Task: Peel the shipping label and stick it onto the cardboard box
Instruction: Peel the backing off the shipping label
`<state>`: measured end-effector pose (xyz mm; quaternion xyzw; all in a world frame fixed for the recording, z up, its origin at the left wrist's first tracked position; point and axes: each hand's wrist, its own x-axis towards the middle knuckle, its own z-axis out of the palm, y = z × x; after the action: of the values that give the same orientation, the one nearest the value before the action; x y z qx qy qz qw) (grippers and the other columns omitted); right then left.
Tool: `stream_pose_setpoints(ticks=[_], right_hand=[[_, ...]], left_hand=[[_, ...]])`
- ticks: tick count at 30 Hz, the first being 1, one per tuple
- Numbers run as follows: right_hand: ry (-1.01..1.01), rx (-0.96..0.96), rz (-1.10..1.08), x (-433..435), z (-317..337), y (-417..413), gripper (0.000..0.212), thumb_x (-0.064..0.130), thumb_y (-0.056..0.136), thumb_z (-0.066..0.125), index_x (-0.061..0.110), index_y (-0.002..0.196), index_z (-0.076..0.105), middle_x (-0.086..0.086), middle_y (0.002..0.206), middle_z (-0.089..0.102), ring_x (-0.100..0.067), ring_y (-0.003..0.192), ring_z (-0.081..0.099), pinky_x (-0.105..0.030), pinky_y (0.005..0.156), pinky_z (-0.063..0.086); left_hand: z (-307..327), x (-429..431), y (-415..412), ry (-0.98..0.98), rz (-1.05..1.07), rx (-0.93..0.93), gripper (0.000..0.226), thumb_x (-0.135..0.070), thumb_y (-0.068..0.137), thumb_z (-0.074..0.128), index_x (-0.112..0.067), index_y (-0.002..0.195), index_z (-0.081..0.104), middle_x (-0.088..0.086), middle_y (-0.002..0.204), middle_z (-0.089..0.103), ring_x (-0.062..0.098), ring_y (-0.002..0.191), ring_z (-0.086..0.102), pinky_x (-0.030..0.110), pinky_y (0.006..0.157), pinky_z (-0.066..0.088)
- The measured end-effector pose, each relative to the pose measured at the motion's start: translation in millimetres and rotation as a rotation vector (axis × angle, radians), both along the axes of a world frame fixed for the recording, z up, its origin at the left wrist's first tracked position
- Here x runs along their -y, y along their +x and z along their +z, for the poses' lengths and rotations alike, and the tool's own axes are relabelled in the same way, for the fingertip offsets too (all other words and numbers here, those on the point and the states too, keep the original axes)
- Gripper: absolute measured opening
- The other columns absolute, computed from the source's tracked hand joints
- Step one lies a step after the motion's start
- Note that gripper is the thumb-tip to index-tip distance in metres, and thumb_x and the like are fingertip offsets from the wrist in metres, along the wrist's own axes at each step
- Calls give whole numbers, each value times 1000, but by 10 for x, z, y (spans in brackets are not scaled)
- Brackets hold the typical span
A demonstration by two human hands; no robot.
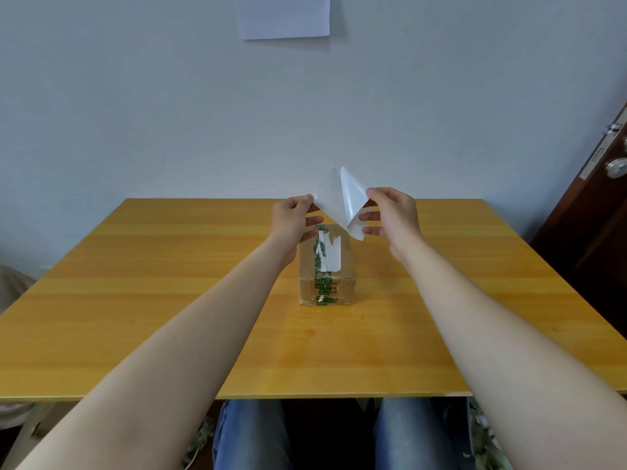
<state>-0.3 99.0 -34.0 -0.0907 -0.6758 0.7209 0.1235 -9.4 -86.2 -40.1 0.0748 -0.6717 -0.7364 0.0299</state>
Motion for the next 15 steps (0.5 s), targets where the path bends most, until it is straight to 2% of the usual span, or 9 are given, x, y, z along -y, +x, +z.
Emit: stream_pose_setpoints(ticks=[4,8,12,15], right_hand=[[-46,1,-39,-22,2,-11,15,24,98,68,11,103,73,-7,94,70,-22,71,69,-32,52,58],[-100,8,-62,-38,3,-11,11,22,101,65,14,103,71,-6,93,70,-22,69,68,-33,51,57],[-126,27,-103,-66,-13,-16,12,21,100,63,13,106,71,-6,92,71,-21,67,66,-33,53,58],[-170,44,-123,-93,-27,-19,17,21,101,63,11,111,70,-7,93,71,-21,67,65,-32,53,57]], left_hand=[[-2,27,6,18,3,18,21,-29,109,52,-17,104,69,-2,105,75,12,80,72,36,79,63],[-19,61,2,28,22,35,24,-29,109,52,-14,104,70,-2,105,74,12,79,72,29,67,62],[-37,92,2,71,33,61,22,-28,109,53,-17,101,70,-2,103,74,13,80,71,33,75,61],[-34,113,5,163,41,121,19,-28,107,56,-17,107,72,-3,97,74,12,78,71,32,72,61]])
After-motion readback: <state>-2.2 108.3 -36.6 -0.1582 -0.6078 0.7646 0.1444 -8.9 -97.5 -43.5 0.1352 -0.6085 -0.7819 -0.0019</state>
